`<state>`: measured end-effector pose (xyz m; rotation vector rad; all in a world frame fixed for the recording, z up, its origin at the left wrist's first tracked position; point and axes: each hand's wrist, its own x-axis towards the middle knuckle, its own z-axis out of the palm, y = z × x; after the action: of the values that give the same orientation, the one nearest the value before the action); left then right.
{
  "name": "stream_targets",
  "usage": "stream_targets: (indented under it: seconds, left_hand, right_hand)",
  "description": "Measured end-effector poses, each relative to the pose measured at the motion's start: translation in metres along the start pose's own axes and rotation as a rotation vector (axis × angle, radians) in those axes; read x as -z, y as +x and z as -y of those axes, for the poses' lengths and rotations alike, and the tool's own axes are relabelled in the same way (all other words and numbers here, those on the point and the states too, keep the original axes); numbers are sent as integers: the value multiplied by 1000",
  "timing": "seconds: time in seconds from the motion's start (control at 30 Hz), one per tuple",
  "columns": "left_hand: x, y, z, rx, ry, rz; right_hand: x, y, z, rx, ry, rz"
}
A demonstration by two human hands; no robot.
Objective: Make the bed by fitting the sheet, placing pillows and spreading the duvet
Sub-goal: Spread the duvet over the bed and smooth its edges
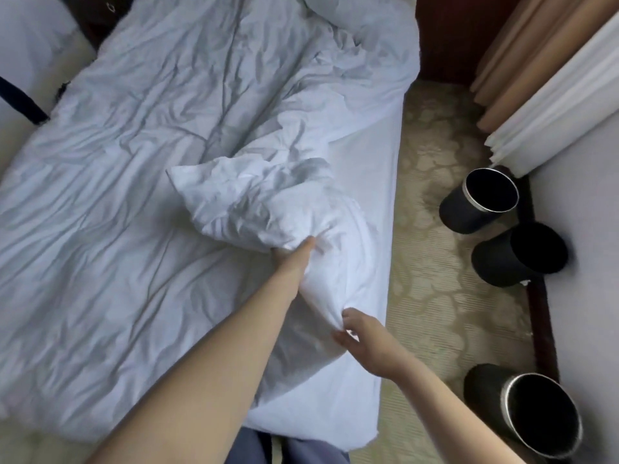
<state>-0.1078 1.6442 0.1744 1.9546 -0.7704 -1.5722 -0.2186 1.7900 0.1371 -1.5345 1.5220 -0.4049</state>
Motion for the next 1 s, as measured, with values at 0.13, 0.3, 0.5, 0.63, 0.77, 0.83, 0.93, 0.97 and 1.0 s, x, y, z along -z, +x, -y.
stream_targets:
  seconds: [0.13,0.3,0.5,0.63,0.77,0.83,0.93,0.97,1.0]
  left_hand:
    - [-34,-37,19,-90,209,172]
    - [-36,-59,48,-230,482,554]
    - [-6,-47,43,-177,374,693]
    - [16,-39,34,-224,390,503]
    - [26,-51,60,-251,421,395]
    - [27,-57,80,-213,503,471]
    - [26,-67,111,-193,605,552]
    - [26,-71,119,-184,617,567]
    - [25,-76,126,-176,635,585]
  right_hand:
    - [28,-31,-12,-233,397,-136]
    - [59,-33,-24,-298,864,-642]
    - [49,-5,-17,-453,837,-564]
    - [36,7,-4,-485,760,-525]
    - [40,-8,-9,-595,682,-551]
    - [44,-28,-22,-692,712,-630]
    - [39,-74,-45,-906,692,-722]
    - [36,-90,-50,-967,684,-754]
    - [29,-106,-55,-1032,704,-774]
